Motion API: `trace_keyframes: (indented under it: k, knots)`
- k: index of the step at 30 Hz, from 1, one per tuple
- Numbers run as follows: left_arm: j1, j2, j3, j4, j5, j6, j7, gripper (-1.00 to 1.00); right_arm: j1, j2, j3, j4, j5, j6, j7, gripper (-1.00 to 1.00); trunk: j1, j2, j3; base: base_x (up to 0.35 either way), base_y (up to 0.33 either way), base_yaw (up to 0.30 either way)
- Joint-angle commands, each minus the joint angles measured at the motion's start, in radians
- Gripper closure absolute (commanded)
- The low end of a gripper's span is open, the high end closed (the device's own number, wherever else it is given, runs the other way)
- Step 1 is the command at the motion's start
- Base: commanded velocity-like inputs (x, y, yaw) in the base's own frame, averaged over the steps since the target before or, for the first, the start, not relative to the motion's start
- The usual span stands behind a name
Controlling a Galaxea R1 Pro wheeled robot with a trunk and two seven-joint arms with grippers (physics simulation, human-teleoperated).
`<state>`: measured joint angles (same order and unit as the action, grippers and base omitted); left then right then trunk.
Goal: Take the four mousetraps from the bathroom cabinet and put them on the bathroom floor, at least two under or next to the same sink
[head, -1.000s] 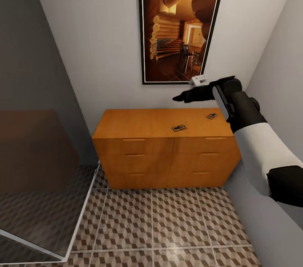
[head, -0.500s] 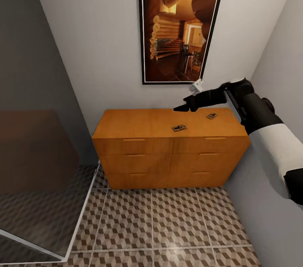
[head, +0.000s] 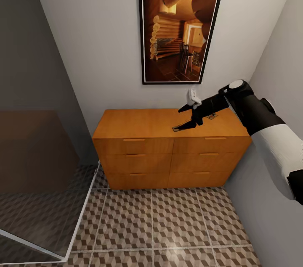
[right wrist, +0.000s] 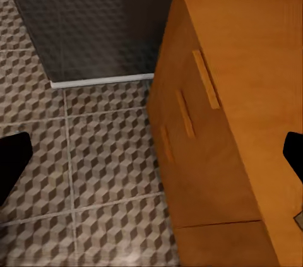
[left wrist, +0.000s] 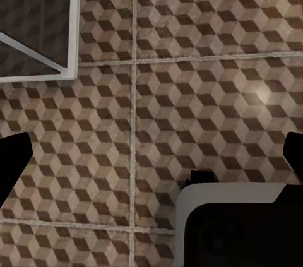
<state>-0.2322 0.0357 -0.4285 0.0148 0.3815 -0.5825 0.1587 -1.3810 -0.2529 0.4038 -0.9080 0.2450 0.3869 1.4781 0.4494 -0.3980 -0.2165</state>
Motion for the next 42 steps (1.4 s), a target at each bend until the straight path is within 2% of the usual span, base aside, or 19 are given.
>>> trace_keyframes:
  k: [1,5,11,18,30,42]
  knots:
    - [-0.001,0.000,-0.009,0.002,0.002,-0.003,0.006,-1.00,-0.001,0.000,0.008,-0.001,0.007,-0.013,0.020,-1.00,0.001,-0.002,-0.002,0.000,0.000,0.000]
    - [-0.001,0.000,-0.009,0.002,0.001,-0.004,0.005,-1.00,-0.001,0.002,0.045,-0.001,0.018,-0.082,0.062,-1.00,0.001,-0.002,-0.002,0.000,0.000,0.000]
    - [-0.001,0.001,-0.009,0.002,0.001,-0.005,0.005,-1.00,-0.001,0.004,0.126,-0.002,0.021,-0.126,0.092,-1.00,0.001,-0.002,-0.002,0.000,0.000,0.000]
    - [-0.001,0.001,-0.010,0.002,0.001,-0.005,0.005,-1.00,-0.001,0.006,0.167,-0.002,0.012,-0.139,0.093,-1.00,0.001,-0.002,-0.002,0.000,0.000,0.000]
    - [-0.001,0.000,-0.011,0.003,0.000,-0.004,0.005,-1.00,-0.001,0.007,0.174,-0.002,-0.021,-0.133,0.093,-1.00,0.001,-0.002,-0.002,0.004,0.000,0.000]
    - [-0.001,0.000,-0.012,0.004,0.000,-0.002,0.005,-1.00,-0.001,0.006,0.174,0.000,-0.024,-0.122,0.093,-1.00,0.001,-0.002,-0.002,0.163,0.000,0.000]
